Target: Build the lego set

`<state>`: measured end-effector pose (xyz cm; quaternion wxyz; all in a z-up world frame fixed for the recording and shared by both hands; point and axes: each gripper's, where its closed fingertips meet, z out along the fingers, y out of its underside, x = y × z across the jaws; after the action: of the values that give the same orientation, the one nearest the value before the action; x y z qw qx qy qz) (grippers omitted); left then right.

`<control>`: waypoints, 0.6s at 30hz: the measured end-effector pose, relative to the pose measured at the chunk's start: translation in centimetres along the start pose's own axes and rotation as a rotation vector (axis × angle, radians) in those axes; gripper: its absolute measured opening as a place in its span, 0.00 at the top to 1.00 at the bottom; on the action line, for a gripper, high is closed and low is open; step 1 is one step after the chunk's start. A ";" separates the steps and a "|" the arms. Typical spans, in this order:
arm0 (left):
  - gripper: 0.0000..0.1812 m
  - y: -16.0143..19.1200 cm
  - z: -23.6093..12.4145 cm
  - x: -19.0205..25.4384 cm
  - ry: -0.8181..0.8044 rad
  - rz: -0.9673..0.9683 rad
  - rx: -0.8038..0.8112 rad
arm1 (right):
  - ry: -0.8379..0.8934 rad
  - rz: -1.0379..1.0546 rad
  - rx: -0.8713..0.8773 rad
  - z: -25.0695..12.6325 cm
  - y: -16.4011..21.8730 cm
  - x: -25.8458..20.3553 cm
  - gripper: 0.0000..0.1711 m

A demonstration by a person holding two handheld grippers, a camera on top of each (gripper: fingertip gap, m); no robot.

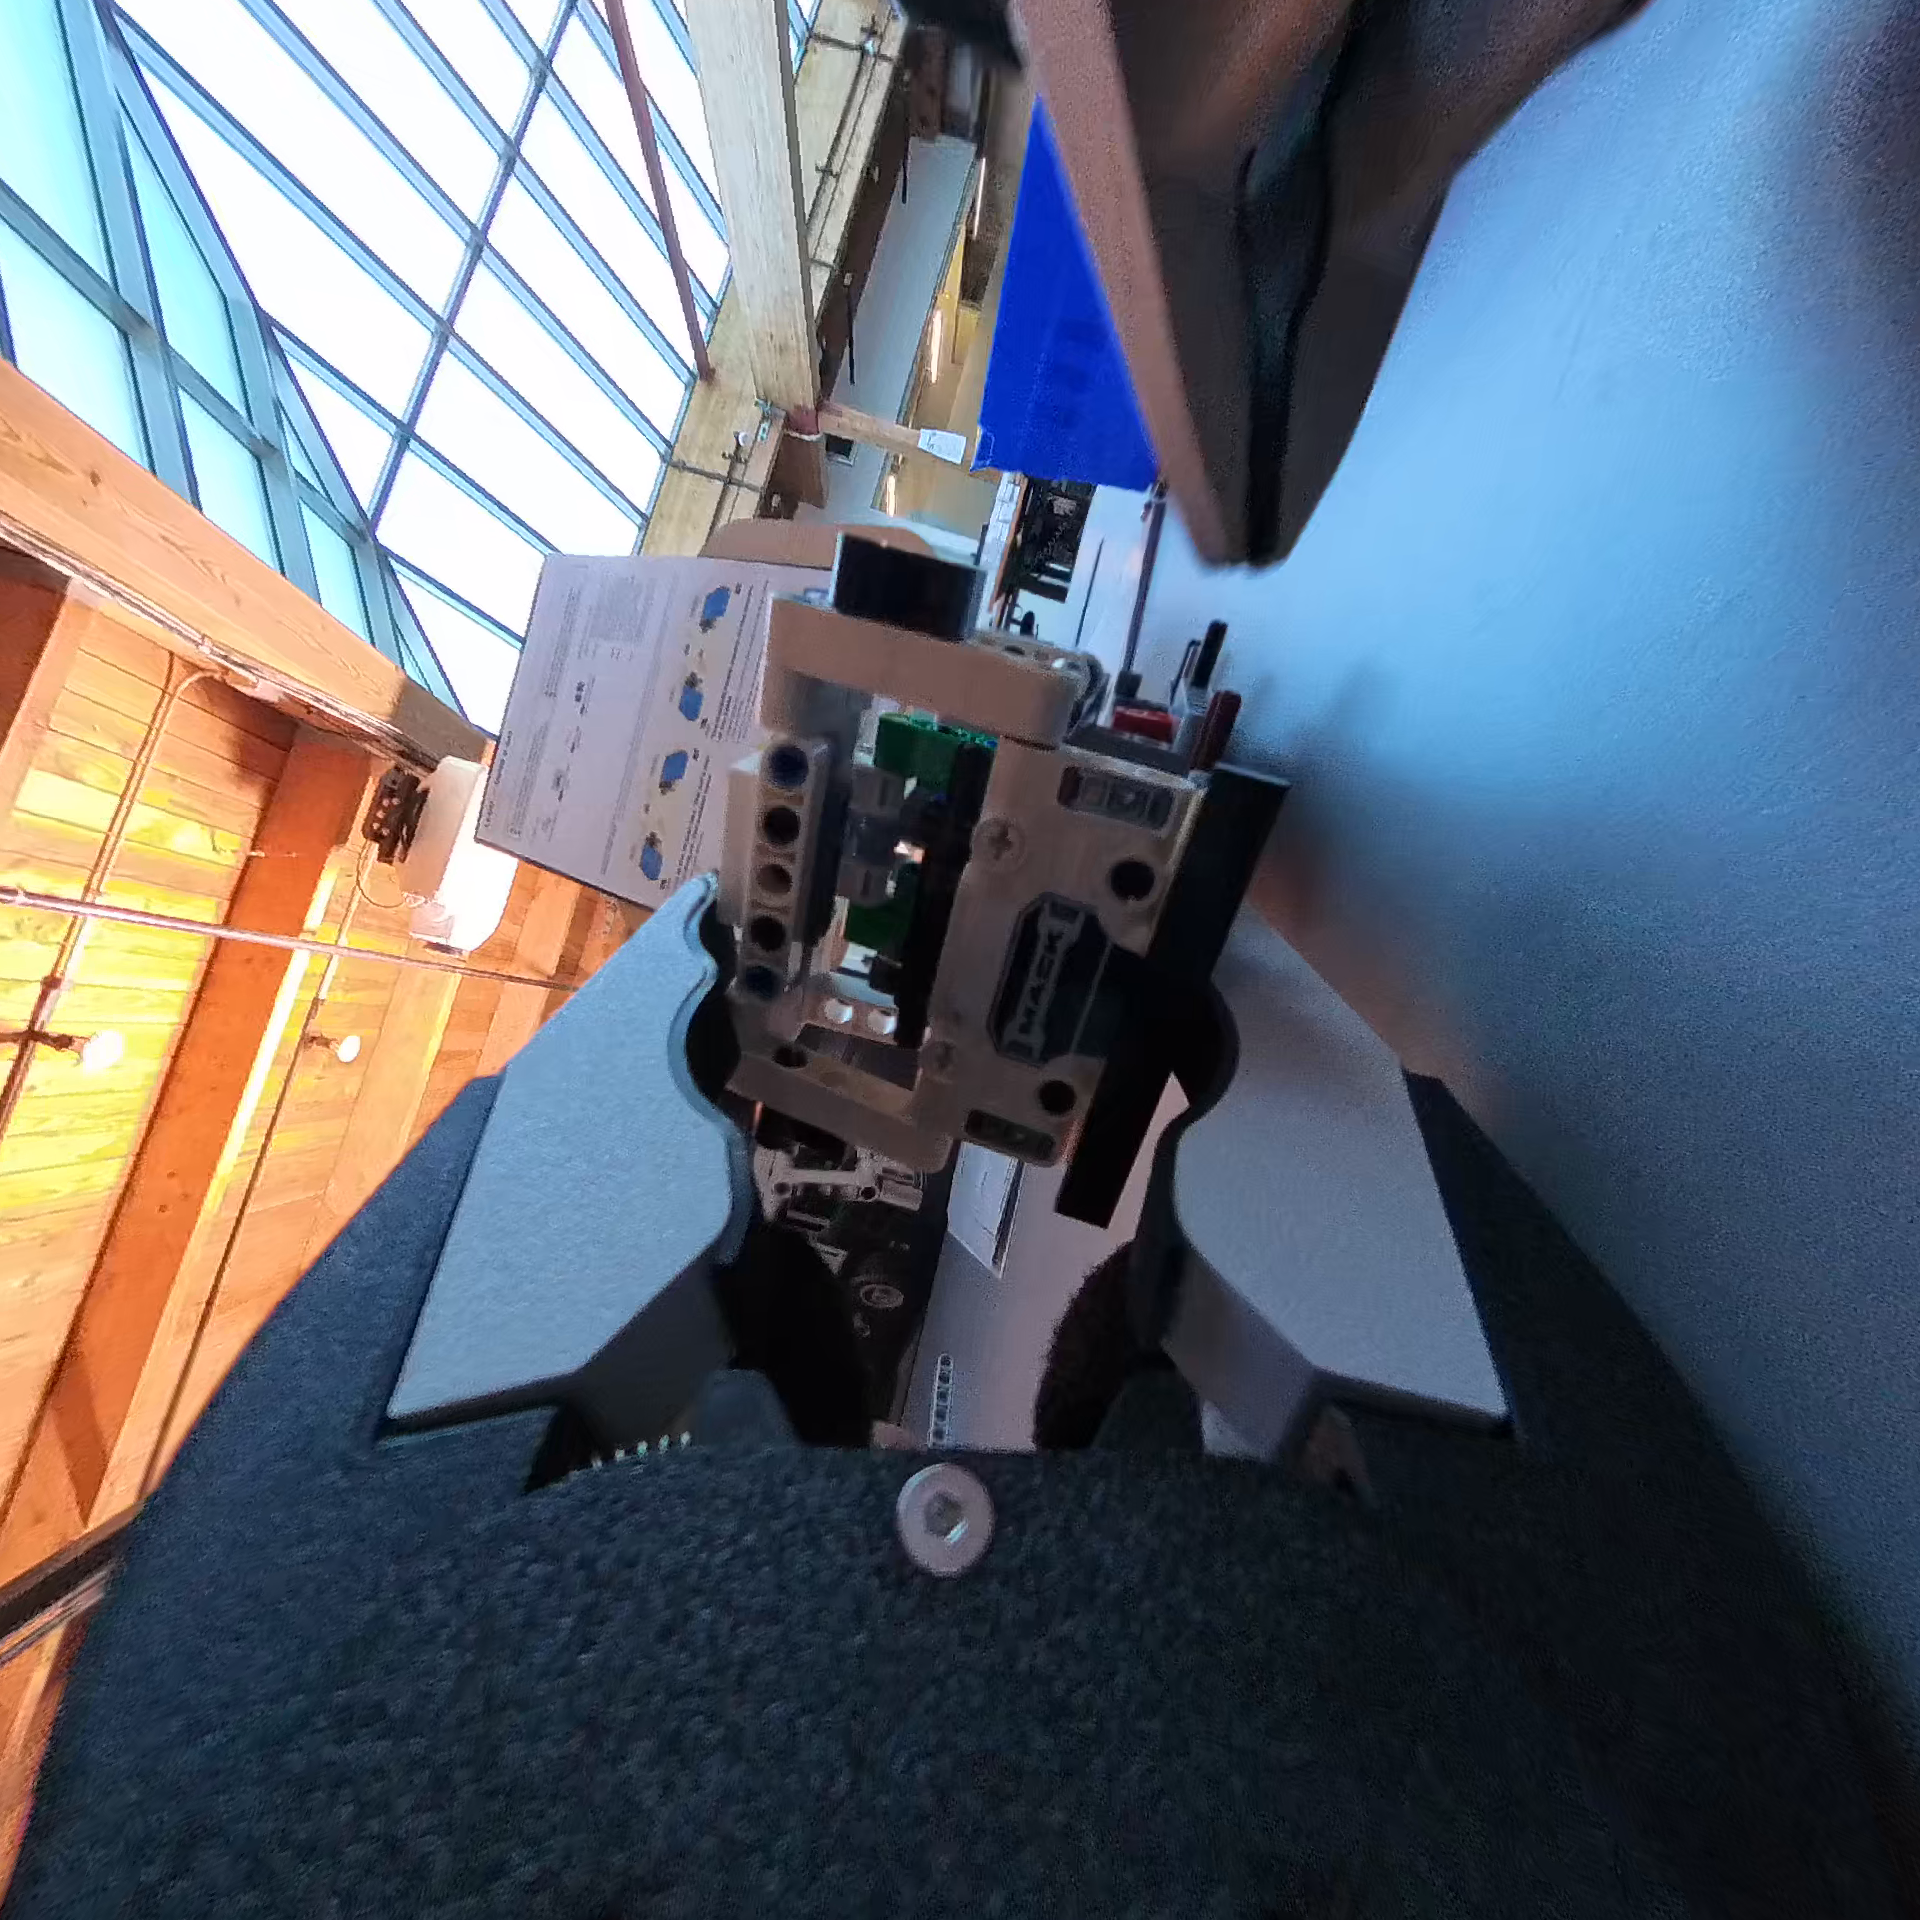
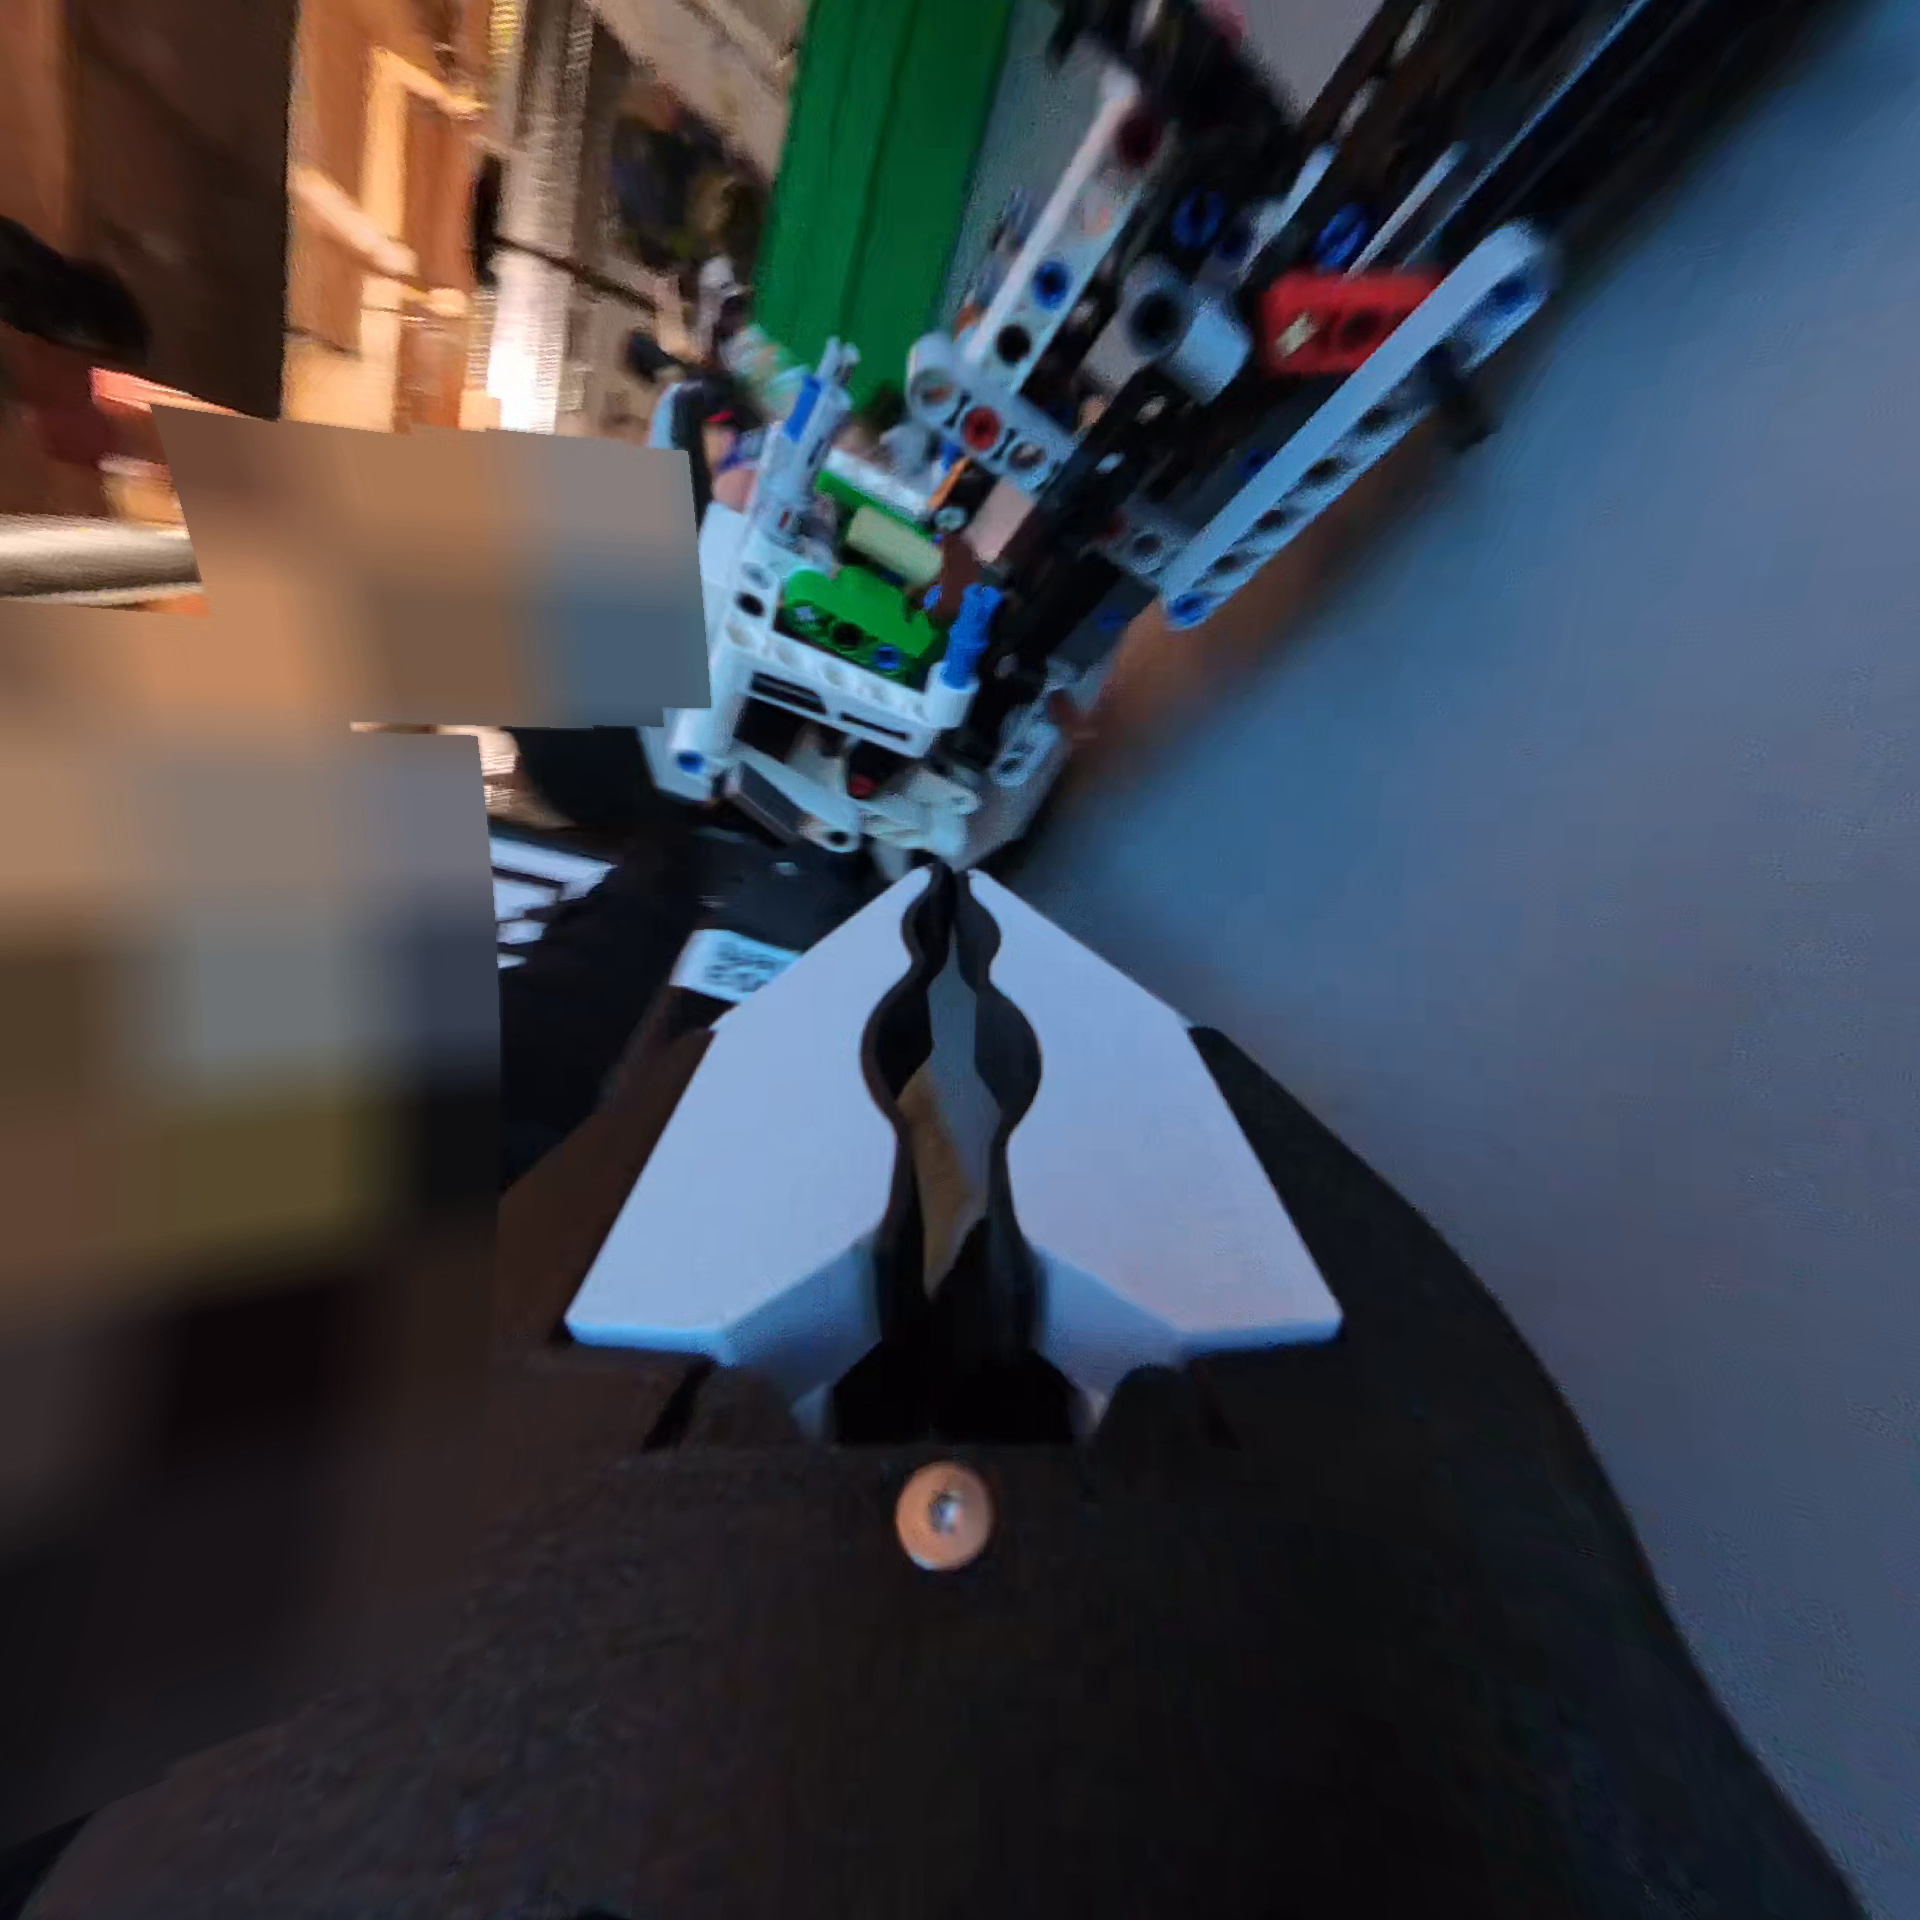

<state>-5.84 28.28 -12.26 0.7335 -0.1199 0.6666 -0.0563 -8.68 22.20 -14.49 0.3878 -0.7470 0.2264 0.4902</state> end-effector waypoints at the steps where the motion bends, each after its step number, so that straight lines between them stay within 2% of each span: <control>1: 0.54 0.2 0.0 -0.1 0.001 -0.005 -0.005 | 0.064 -0.077 0.032 -0.7 -0.4 0.5 1.00; 6: 0.53 0.8 0.4 -0.1 0.009 -0.017 -0.030 | 0.254 -0.505 0.166 -4.9 -0.6 -0.8 0.99; 10: 0.53 1.9 0.9 0.1 0.022 -0.034 -0.071 | 0.353 -0.819 0.240 -7.5 2.6 -2.6 0.93; 14: 0.53 2.0 1.0 0.1 0.019 -0.030 -0.075 | 0.290 -0.849 0.033 -5.1 10.6 -2.5 0.91; 16: 0.53 2.1 1.1 0.1 0.018 -0.028 -0.077 | 0.271 -0.844 -0.074 -2.8 15.1 -0.9 0.84; 18: 0.53 2.1 1.2 0.1 0.017 -0.023 -0.076 | 0.282 -0.763 -0.113 -0.6 18.8 1.5 0.84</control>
<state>-4.80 30.42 -12.77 0.7219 -0.1548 0.6732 -0.0405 -21.21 10.54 -22.39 0.4654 -0.8573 -0.0433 0.2159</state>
